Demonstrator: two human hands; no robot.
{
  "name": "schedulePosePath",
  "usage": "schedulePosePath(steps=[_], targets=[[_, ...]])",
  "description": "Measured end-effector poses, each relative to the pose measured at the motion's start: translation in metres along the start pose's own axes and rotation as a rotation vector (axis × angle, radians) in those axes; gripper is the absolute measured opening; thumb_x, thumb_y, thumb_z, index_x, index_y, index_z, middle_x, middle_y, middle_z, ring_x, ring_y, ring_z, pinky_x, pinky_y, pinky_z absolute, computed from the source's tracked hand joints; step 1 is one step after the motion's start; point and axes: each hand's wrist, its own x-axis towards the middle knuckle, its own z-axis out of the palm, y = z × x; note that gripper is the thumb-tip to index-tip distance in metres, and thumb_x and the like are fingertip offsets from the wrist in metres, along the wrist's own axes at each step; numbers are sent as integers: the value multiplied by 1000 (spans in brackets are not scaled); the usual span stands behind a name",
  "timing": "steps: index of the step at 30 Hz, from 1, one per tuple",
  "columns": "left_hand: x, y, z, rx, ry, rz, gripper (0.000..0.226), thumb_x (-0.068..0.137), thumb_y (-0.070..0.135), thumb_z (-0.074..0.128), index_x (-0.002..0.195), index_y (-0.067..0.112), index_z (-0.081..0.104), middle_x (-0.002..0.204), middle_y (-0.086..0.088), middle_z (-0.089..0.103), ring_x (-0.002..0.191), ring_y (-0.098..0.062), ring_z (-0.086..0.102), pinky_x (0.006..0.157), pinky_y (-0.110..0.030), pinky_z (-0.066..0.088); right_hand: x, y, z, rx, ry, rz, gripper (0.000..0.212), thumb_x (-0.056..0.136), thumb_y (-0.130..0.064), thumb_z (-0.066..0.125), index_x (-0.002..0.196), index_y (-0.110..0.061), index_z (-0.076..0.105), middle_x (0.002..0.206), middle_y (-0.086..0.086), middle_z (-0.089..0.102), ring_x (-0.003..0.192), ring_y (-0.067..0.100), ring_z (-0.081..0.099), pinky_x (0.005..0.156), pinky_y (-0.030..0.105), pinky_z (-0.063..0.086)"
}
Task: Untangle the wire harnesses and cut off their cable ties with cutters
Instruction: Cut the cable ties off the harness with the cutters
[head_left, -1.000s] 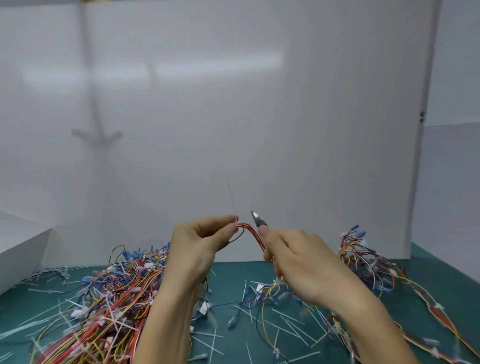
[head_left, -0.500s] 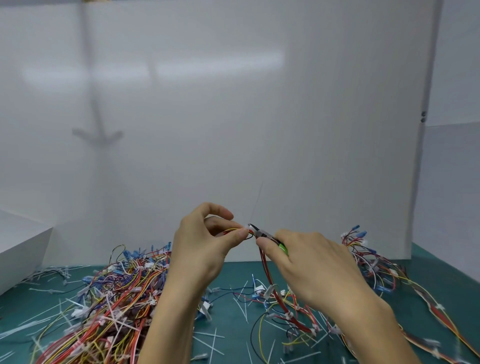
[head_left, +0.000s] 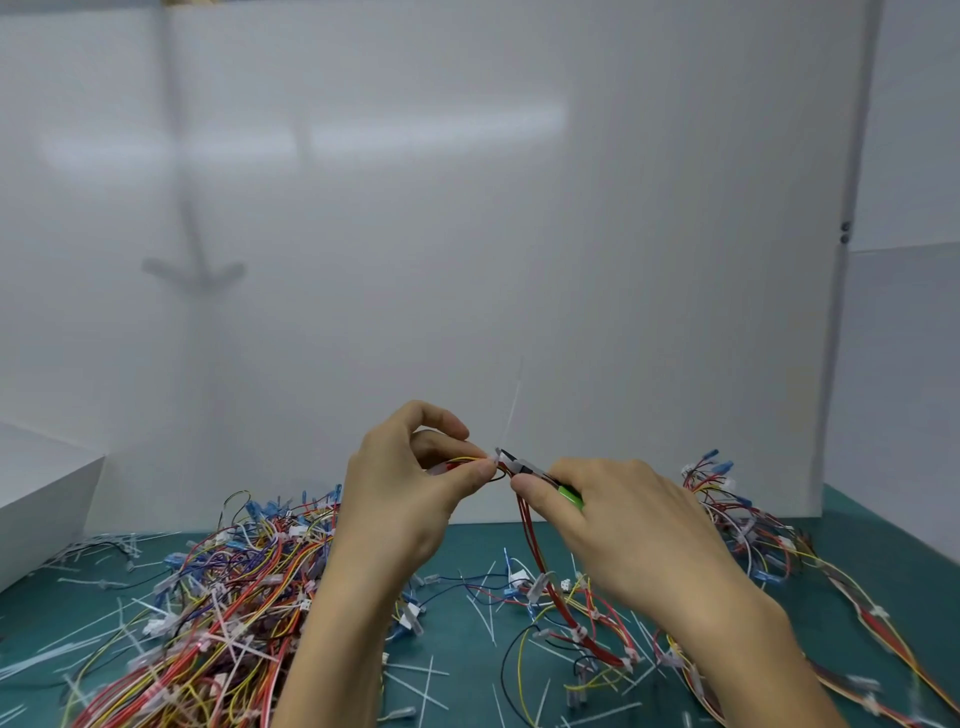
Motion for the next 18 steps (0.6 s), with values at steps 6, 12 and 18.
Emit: schedulePosePath(steps=[6, 12, 18], targets=[[0, 1, 0, 51, -5, 19, 28, 73, 10, 85, 84, 20, 60, 71, 11, 75, 71, 1, 68, 68, -10, 51, 1, 0, -1, 10, -4, 11, 61, 90, -76, 23, 73, -23, 48, 66, -4, 54, 67, 16, 56, 52, 29, 35], [-1, 3, 1, 70, 4, 34, 28, 74, 9, 83, 84, 19, 60, 69, 12, 74, 70, 3, 67, 64, -5, 47, 0, 0, -2, 18, -24, 21, 62, 90, -76, 24, 71, -22, 48, 64, -3, 54, 66, 16, 55, 53, 30, 36], [-2, 3, 2, 55, 47, 15, 26, 74, 13, 83, 87, 22, 62, 71, 12, 74, 72, -1, 70, 71, -15, 53, 3, -2, 1, 140, -24, 124, 64, 92, -74, 21, 74, -23, 56, 72, -3, 61, 68, 19, 59, 62, 34, 46]])
